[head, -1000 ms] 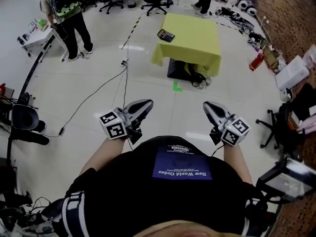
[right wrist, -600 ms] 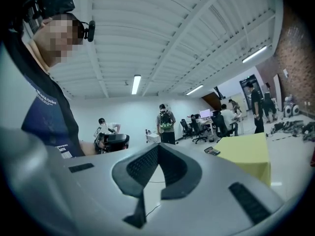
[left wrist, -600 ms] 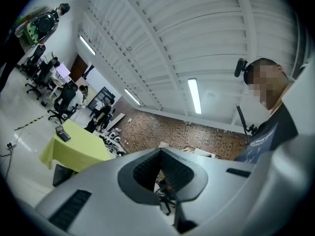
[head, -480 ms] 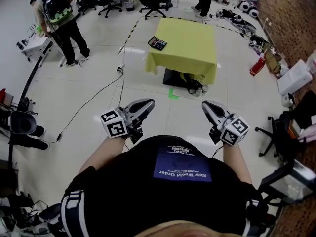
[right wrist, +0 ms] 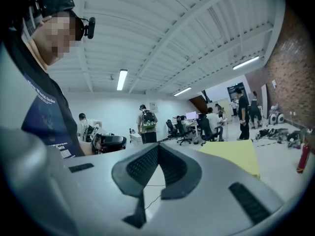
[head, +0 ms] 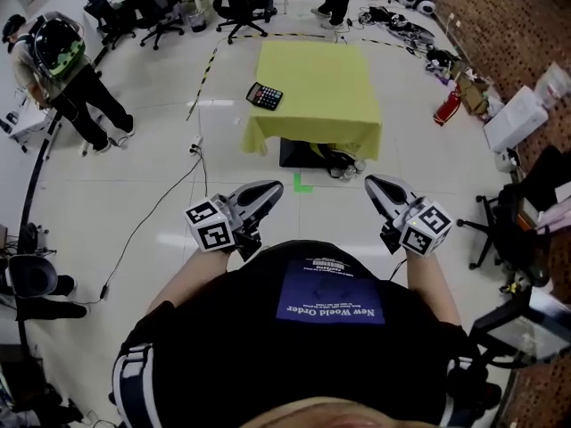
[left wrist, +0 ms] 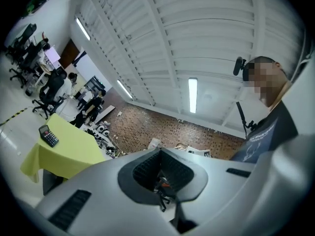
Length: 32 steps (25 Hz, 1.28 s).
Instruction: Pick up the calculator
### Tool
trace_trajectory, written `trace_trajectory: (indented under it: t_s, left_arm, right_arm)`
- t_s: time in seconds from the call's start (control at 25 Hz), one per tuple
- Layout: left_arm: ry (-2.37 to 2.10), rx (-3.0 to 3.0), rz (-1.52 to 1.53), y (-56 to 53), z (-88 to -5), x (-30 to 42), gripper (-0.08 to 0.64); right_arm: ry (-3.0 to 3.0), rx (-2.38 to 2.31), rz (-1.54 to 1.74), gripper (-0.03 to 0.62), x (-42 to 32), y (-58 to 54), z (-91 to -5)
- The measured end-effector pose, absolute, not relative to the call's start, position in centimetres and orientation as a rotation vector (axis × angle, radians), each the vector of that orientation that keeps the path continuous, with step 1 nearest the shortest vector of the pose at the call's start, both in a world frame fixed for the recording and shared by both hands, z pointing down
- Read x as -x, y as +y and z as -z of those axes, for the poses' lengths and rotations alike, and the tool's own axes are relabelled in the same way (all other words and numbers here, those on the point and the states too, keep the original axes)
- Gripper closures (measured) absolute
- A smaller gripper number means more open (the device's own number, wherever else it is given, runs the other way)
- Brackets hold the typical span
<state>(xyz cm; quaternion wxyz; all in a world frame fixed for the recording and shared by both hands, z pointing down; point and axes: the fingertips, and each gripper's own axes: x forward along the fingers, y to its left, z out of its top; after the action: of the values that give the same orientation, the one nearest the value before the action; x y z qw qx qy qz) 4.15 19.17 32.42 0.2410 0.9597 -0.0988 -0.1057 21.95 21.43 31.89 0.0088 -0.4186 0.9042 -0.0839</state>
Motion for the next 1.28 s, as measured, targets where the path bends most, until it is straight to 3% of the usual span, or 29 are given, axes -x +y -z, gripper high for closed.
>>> trace_trajectory:
  t_s: [0.36, 0.64, 1.28]
  left_arm:
    - [-0.216, -2.663, 0.223, 6.8, -31.9, 1.8, 0.554]
    - [-0.213, -2.656, 0.216, 0.1, -32.7, 2.5, 0.554]
    - [-0.477, -2.602, 0.199, -11.7, -33.6, -11.1, 0.554]
  right_arm:
    - [2.713, 1.394, 0.276, 0.606, -17.0, 10.0, -30.7]
    - [2.692, 1.429, 0.297, 0.604, -16.8, 3.3, -31.2]
    - [2.823, 1.106, 0.318, 0.605, -30.3, -12.7, -31.1]
